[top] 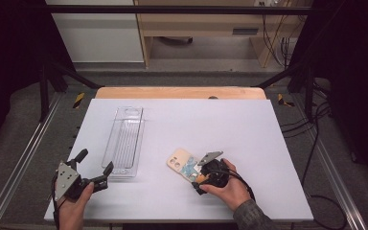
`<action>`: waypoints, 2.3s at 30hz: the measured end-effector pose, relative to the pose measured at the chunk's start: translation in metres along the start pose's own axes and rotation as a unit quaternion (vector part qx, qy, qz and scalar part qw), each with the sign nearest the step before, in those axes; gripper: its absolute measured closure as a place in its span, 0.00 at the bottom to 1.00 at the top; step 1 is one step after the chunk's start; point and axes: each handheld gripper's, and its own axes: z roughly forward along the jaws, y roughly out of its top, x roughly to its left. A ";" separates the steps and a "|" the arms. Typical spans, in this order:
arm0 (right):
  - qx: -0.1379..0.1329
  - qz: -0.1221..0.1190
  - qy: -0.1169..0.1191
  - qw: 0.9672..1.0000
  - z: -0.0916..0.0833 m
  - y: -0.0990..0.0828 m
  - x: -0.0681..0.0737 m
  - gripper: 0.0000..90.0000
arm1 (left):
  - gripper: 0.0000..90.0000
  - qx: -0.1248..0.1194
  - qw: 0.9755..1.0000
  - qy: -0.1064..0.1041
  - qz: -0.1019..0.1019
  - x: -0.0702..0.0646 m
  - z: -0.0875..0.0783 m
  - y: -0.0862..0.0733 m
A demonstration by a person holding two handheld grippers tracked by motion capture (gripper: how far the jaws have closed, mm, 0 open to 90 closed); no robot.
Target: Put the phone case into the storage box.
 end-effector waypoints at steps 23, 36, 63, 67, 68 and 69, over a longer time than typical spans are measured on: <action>-0.059 0.033 0.031 0.997 -0.014 -0.009 -0.012 0.14 | 0.03 -0.005 1.000 -0.006 -0.009 -0.009 -0.001 0.013; -0.103 0.045 0.025 0.993 -0.041 -0.004 -0.022 0.14 | 0.03 0.000 0.999 -0.041 -0.009 -0.036 0.008 0.039; -0.151 0.028 0.017 0.988 -0.058 0.014 -0.024 0.14 | 0.03 0.027 0.994 -0.102 -0.006 -0.080 0.082 0.059; -0.166 0.029 0.020 0.985 -0.060 0.018 -0.029 0.14 | 0.03 0.026 0.993 -0.113 -0.012 -0.079 0.094 0.063; -0.168 0.029 0.020 0.985 -0.061 0.019 -0.030 0.14 | 0.03 0.026 0.993 -0.116 -0.013 -0.078 0.097 0.065; -0.170 0.032 0.020 0.985 -0.061 0.019 -0.031 0.14 | 0.03 0.024 0.993 -0.118 -0.013 -0.078 0.099 0.067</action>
